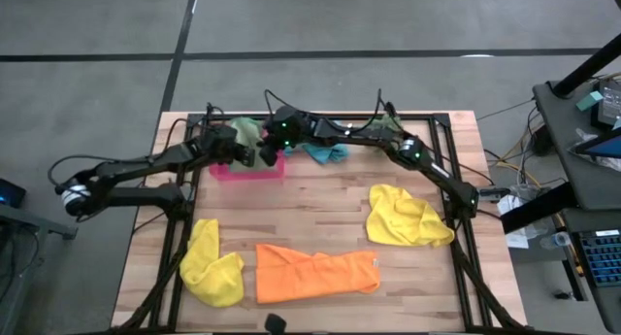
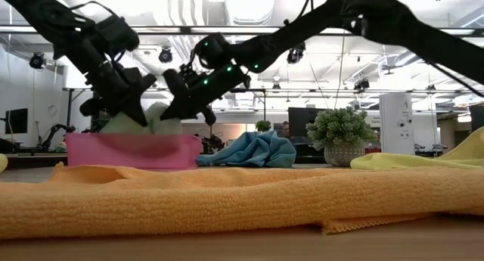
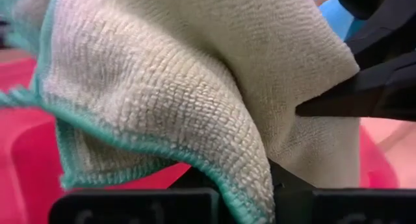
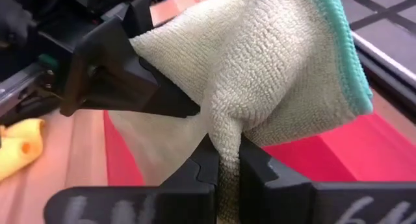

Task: Fold microfiber towels
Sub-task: Put the green towel into the bin

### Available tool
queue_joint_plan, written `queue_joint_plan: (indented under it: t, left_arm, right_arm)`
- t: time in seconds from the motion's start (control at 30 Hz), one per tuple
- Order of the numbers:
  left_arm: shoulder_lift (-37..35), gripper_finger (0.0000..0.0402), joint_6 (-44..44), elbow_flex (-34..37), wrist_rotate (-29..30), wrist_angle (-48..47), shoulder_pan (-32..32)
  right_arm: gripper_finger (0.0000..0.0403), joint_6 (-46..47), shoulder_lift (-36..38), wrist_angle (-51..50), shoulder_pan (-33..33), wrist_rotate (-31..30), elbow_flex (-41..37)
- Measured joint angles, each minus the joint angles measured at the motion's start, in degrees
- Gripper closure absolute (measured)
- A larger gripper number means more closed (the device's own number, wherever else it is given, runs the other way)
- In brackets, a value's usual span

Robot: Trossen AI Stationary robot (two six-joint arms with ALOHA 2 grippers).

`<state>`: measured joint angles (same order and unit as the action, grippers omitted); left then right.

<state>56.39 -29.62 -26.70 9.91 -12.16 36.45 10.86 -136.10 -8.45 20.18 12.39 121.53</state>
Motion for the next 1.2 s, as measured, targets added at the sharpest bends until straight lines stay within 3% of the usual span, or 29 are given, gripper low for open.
queue_joint_plan:
  t: [0.33,0.67,0.93,1.2]
  left_arm:
    - [3.8,0.0384,-1.5,-0.1,0.8,-2.9,2.2]
    - [3.6,0.0372,-1.5,-0.3,1.6,-3.9,3.0]
    - [3.6,0.0282,-1.5,-0.4,1.6,-3.9,3.0]
    - [3.6,0.0197,-1.6,-0.6,1.6,-4.4,3.0]
  right_arm:
    - [0.038,-2.9,-2.8,-5.6,0.0,-3.2,3.8]
    - [0.0278,-4.1,-2.6,-6.8,0.1,-4.1,3.8]
    - [0.0214,-4.1,-2.0,-8.6,0.9,-4.1,3.8]
    - [0.02,-4.8,0.8,-14.4,2.0,-4.1,3.8]
